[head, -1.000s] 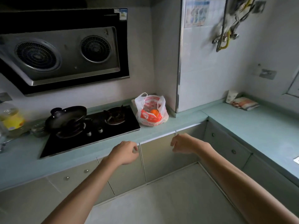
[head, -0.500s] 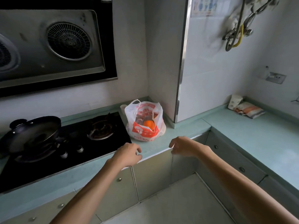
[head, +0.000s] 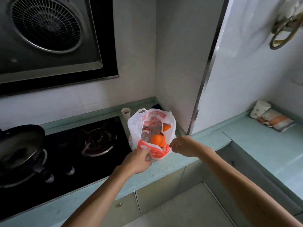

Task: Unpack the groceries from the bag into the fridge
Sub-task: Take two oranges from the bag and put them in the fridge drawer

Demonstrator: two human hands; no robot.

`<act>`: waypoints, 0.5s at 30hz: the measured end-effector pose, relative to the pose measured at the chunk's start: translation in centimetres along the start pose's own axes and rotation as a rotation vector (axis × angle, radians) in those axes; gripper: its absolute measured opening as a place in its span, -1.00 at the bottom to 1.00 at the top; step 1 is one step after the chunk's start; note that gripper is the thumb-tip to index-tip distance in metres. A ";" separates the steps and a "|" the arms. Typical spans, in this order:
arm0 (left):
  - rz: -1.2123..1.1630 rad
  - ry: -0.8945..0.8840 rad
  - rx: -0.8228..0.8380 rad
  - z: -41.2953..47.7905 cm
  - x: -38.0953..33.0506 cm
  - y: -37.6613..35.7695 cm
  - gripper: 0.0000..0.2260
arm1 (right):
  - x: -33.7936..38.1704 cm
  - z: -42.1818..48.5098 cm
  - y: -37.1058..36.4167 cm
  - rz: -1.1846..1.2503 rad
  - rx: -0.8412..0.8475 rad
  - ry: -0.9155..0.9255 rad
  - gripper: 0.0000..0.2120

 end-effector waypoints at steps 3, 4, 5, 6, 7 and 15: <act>-0.005 0.012 -0.021 3.4 1.0 -0.1 -0.81 | -0.4 4.5 0.4 -0.009 0.001 0.052 -0.71; -0.005 0.003 -0.037 4.5 1.2 0.0 -0.79 | -0.6 6.0 0.3 -0.009 -0.009 0.057 -0.72; -0.007 -0.009 -0.053 5.7 1.3 0.2 -0.78 | -0.9 7.8 0.2 -0.006 -0.023 0.057 -0.73; -0.016 -0.020 -0.071 7.0 1.4 0.2 -0.77 | -1.4 9.9 0.0 0.012 -0.045 0.061 -0.74; -0.030 -0.020 -0.086 8.3 1.4 0.2 -0.76 | -1.7 11.6 0.0 0.031 -0.058 0.063 -0.75; 0.039 0.086 -0.056 17.0 2.7 -2.1 -0.63 | -4.5 22.6 -3.4 -0.148 0.117 0.138 -0.74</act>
Point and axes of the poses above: each hand's wrist, its own z-axis towards the middle knuckle, its own y-axis out of the back of the hand, x = y × z, the point moved 2 cm from there along z, towards the middle knuckle, and after that the axes turned 8 degrees about -y, right-handed, at the moved point
